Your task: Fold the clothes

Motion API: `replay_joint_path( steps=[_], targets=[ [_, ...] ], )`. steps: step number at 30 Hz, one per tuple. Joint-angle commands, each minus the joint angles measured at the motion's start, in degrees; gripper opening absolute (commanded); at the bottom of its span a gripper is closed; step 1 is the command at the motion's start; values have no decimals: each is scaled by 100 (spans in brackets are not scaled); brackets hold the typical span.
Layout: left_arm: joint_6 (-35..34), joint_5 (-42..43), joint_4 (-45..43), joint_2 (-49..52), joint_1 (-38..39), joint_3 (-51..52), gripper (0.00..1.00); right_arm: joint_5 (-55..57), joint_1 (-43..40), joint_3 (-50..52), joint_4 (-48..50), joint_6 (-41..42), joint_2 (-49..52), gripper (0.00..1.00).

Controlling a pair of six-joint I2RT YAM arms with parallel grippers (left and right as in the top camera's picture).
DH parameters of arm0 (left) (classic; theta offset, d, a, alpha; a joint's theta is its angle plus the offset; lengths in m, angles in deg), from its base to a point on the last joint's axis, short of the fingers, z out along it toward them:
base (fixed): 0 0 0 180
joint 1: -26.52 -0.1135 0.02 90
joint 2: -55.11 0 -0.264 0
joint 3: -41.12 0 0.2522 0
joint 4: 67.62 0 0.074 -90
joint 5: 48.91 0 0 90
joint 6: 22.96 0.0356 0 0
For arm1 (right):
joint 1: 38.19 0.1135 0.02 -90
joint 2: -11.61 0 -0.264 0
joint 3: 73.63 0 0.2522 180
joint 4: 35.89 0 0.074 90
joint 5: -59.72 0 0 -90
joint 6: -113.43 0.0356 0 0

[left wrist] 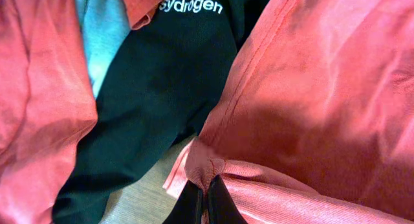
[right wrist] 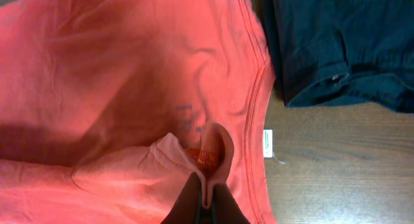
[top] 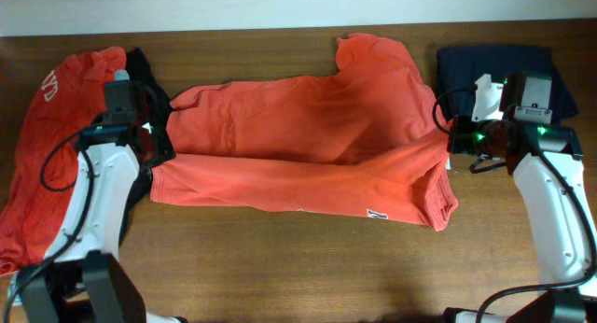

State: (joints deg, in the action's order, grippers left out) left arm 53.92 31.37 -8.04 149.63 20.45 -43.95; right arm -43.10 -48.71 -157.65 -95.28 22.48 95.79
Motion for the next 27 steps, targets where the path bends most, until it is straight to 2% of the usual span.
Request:
replay_joint_path(
  steps=[1,16,23,24,26,27],
  targets=[
    [-9,-92,-76,269,2,37,0,2,-50,-2,92,-42,0,4],
    [-11,-234,-645,629,2,37,0,-37,-48,-2,520,-181,811,4],
    [-11,-232,-684,632,2,37,2,-52,-48,-2,546,-181,852,4],
    [-11,-232,-684,632,2,37,8,-50,-48,-2,540,-181,852,4],
    [-11,-232,-684,632,2,37,29,-52,-48,-2,529,-179,852,5],
    [-11,-232,-684,632,2,37,38,-50,-48,-2,520,-179,852,11]
  ],
)
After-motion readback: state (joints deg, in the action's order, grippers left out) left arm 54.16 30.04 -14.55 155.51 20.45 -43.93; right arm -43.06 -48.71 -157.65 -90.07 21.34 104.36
